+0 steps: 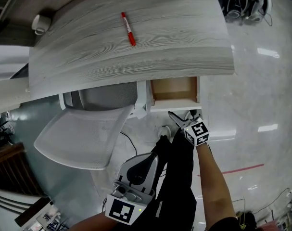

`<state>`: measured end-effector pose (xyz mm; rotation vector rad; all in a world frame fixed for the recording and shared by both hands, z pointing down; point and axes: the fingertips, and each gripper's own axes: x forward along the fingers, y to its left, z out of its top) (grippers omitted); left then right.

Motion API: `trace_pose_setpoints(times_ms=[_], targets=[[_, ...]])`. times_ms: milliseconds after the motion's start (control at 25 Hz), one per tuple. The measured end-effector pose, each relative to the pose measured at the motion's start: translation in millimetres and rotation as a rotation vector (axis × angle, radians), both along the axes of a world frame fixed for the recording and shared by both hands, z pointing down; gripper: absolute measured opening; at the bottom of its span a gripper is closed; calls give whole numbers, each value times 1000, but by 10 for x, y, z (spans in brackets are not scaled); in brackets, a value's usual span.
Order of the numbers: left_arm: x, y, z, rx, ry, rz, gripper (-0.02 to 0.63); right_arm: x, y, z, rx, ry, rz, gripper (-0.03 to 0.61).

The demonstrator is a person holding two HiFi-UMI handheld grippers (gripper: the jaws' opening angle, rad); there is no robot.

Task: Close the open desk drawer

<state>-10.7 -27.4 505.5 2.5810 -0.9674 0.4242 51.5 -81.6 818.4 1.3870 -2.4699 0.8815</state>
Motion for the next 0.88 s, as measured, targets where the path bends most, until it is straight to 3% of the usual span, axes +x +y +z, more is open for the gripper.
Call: trace_pose_setpoints(times_ms=[560, 880], targets=[[10, 46, -189, -4, 29, -21, 5, -1, 116, -408, 9, -4, 5, 388], [-31, -38, -328, 21, 38, -48, 5, 73, -38, -590, -10, -71, 65, 388]])
